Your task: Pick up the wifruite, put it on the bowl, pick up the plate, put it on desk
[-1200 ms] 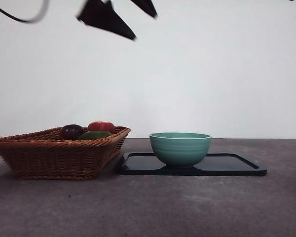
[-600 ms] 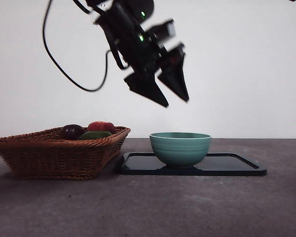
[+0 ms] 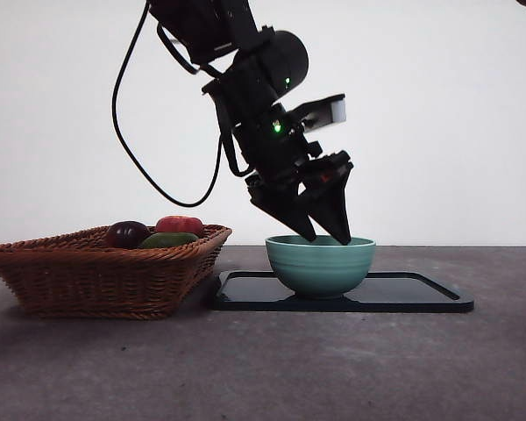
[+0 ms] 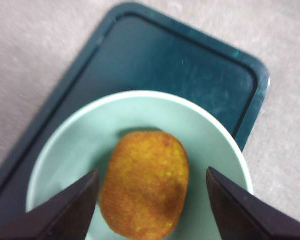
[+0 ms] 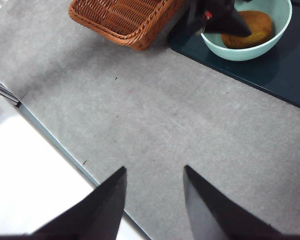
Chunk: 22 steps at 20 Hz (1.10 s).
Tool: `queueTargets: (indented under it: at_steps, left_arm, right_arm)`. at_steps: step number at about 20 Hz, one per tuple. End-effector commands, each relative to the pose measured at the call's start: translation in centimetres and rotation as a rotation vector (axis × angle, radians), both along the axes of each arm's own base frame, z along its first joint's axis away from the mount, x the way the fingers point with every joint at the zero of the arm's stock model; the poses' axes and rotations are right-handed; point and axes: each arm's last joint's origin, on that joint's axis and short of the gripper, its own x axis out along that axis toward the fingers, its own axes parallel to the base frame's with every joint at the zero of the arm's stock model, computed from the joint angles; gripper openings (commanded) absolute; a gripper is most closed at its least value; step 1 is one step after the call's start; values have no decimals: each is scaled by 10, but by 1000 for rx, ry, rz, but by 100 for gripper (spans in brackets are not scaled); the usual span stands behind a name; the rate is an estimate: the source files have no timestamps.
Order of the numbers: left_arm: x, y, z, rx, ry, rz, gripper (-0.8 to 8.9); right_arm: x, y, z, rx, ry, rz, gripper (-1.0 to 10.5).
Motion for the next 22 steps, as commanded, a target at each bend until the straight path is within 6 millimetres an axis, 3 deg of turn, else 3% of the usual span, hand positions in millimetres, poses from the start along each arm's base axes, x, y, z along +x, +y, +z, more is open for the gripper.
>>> queueTargets:
  at_steps: [1, 22]
  left_arm:
    - [2, -10, -9, 12, -9, -31, 344]
    - [1, -16, -26, 47, -1, -70, 340]
  right_arm:
    - [0, 1, 2, 8, 1, 2, 182]
    - [0, 1, 2, 8, 0, 2, 182]
